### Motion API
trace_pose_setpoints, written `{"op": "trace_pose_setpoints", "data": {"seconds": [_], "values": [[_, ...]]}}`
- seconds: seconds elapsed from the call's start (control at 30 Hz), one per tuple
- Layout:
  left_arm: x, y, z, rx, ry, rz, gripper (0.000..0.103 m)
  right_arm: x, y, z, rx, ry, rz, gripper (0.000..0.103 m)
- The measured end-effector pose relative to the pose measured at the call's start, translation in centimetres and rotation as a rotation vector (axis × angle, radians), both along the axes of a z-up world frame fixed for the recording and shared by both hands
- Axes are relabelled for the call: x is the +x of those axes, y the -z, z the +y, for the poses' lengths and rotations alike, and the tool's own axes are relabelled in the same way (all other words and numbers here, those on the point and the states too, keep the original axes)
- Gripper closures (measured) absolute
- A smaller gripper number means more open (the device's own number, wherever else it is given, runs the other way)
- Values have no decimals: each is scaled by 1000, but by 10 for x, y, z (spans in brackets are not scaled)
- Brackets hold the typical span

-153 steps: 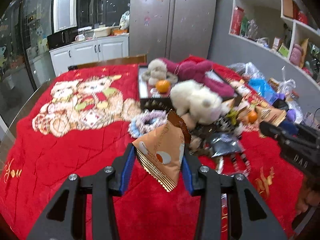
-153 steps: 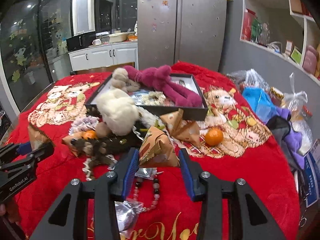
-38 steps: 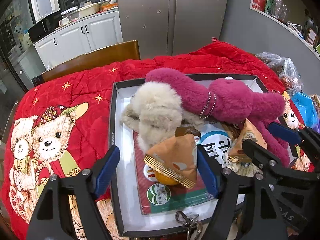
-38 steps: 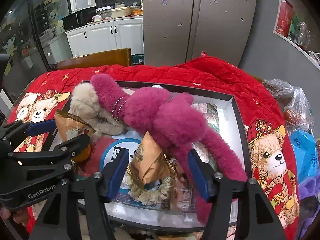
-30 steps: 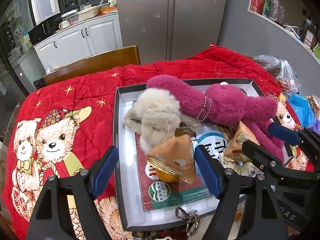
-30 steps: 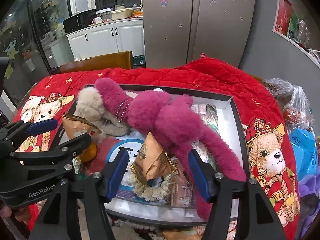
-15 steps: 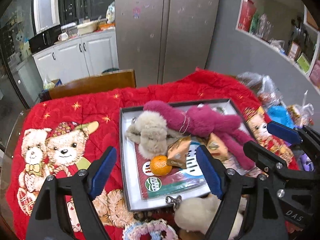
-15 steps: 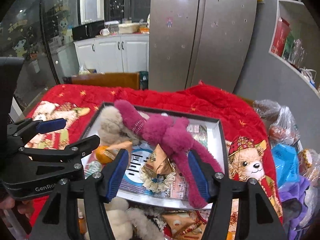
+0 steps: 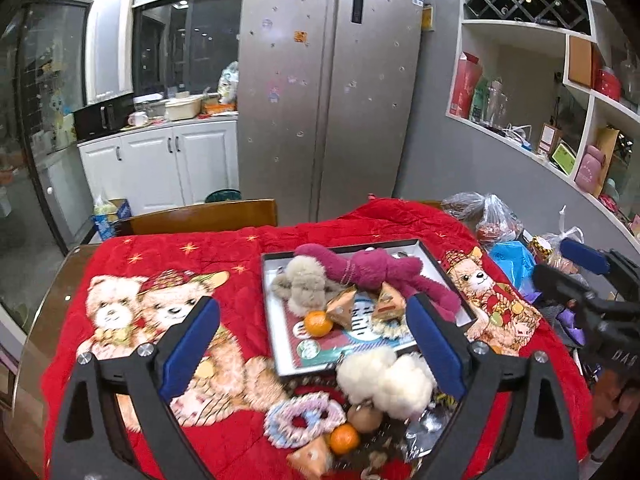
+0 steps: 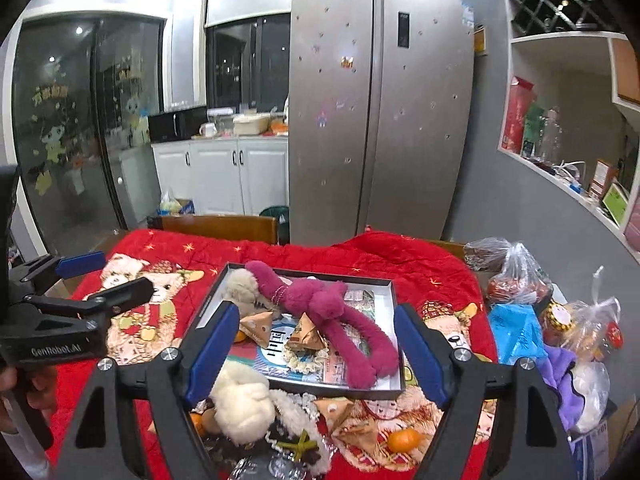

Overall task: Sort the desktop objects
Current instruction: 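Withdraw both tools from the box back over the cluttered bed, then grasp the mandarin orange with the right gripper while the left gripper grasps a brown paper packet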

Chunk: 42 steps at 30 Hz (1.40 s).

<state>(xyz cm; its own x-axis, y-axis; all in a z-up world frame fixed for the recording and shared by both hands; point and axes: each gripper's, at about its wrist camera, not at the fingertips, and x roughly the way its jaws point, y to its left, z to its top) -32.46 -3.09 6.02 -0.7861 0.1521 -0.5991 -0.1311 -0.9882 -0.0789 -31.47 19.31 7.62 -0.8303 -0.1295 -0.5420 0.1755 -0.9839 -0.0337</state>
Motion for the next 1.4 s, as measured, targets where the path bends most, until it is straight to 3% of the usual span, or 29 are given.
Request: {"op": "trace_pose_setpoints", "data": {"seconds": [0.17,0.27,0.43,0.6,0.73,0.93,1.4], "values": [[42,9,-15,-83,-77,32,6,37,0,7,4,1,44,21],[63,22,-24,-90,-110,25,6,59,9,9,7,7,58,21],[100,67,-25,-84,-100,-30,6,91,36,13,61,63,35,21],[121,119,-8,-39,-34,-77,6,104,70,34,19,77,-6,21],[119,146,5,-51,-21,-142,6,106,89,46,-5,95,-68,21],[108,161,6,-35,-33,-181,6,102,96,48,19,101,-64,21],[71,189,2,-82,-71,-257,6,31,165,92,55,218,-220,21]]}}
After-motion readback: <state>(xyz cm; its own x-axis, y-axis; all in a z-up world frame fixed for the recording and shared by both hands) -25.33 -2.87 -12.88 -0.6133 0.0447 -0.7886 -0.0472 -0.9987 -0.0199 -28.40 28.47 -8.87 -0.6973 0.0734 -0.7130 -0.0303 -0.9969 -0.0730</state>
